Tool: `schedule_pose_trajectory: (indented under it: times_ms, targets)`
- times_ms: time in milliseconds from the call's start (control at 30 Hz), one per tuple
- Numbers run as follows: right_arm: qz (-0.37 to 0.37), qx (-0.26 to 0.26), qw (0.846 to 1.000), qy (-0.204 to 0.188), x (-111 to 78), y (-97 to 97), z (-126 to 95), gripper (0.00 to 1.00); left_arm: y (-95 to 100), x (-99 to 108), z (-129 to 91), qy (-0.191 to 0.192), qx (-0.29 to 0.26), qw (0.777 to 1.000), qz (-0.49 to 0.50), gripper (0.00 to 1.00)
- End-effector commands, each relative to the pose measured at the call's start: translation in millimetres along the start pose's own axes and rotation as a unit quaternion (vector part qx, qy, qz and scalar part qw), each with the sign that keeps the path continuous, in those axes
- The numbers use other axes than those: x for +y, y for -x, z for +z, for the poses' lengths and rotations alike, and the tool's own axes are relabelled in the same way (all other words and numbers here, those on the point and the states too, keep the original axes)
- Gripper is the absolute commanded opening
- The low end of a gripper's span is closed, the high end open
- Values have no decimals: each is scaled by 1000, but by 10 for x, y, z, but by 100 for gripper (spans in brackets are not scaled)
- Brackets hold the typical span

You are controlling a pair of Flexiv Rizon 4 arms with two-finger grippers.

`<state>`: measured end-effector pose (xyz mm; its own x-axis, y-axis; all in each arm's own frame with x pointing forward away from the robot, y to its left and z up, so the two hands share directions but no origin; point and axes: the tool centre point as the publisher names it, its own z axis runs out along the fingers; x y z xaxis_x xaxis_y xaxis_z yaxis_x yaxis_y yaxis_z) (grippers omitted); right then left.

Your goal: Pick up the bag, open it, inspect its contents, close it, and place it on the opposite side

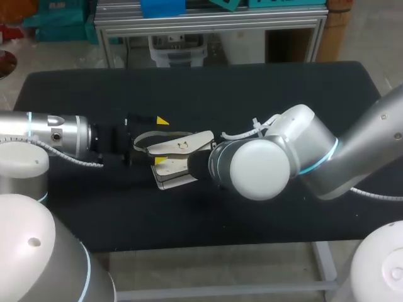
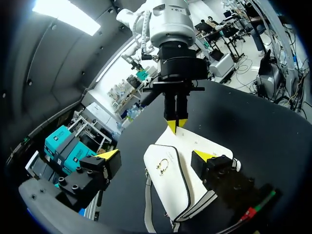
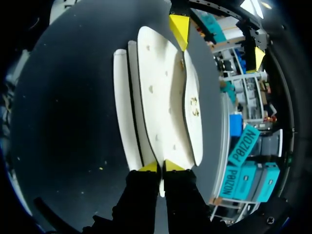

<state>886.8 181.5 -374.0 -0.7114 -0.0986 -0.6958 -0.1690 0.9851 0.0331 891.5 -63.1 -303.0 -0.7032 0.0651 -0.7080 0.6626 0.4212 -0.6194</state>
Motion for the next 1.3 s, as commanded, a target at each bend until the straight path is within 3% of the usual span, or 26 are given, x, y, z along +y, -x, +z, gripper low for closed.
schedule_pose_trajectory:
  times_ms: [33,133,600,633,667,733,767,1067,1300]
  targets:
    - [9,-277,960,-37,-9,-69,-13,0,6,29,-32,7,1,1000,-15,100]
    - [21,-280,957,-71,-16,-90,-48,0,15,46,-69,11,1,1000,-22,100]
    - [23,-282,957,-70,5,-83,-71,0,21,69,-58,16,14,999,-31,100]
    - [23,-280,957,-68,1,-80,-71,3,23,71,-56,17,15,999,-32,100]
    - [24,-278,958,-66,-3,-77,-72,16,26,72,-55,17,16,999,-33,100]
    - [25,-275,960,-56,-11,-69,-77,54,32,73,-53,19,18,999,-35,100]
    - [25,-274,960,-53,-13,-61,-87,100,35,73,-52,19,18,999,-36,100]
    - [46,-242,969,-5,-36,43,-282,100,94,59,-102,31,29,996,-75,100]
    - [70,-172,982,37,-126,190,-388,100,178,74,-196,46,66,986,-143,100]
